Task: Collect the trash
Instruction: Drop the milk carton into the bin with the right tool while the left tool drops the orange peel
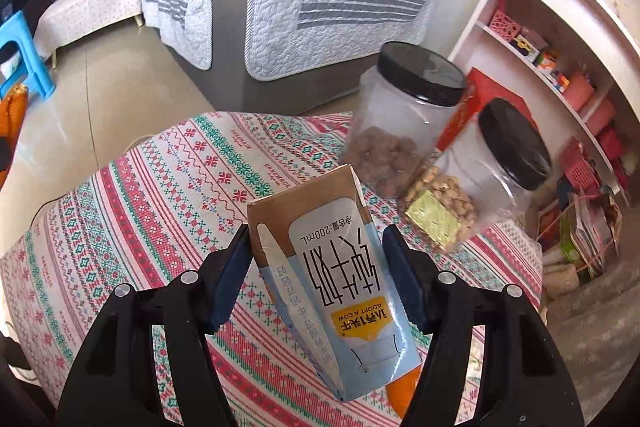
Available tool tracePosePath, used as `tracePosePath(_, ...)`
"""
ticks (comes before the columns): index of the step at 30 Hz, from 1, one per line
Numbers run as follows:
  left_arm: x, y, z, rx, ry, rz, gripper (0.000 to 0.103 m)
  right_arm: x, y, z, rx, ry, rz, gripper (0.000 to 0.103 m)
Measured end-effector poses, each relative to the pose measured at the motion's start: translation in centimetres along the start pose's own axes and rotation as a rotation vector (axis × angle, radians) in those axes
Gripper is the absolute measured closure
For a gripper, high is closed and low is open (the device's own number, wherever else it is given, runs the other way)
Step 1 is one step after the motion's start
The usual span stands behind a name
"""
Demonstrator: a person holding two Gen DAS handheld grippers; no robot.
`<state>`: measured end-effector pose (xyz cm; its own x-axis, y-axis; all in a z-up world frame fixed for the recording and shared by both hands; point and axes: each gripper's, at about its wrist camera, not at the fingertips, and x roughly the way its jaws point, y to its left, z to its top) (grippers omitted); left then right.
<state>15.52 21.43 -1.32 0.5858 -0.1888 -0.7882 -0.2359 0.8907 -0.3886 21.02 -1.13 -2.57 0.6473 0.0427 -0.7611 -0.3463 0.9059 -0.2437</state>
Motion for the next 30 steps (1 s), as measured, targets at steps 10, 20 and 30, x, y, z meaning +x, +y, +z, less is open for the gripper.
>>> tracePosePath(10,-1.7,-2.0,-1.0,0.045,-0.091,-0.001,0.085,-7.9,-5.9,-5.7,0.278,-0.092,-0.251,0.040)
tracePosePath(20,-1.6,-6.0,-3.0,0.107,-0.133,-0.006,0.085,-16.0,-14.6,-16.8,0.512,-0.159,-0.530,0.039)
tracePosePath(30,0.3,-13.9,-7.8,0.298,-0.098,-0.032,0.085,-18.8,-22.4,-27.9,0.800,-0.051,-0.654,0.042)
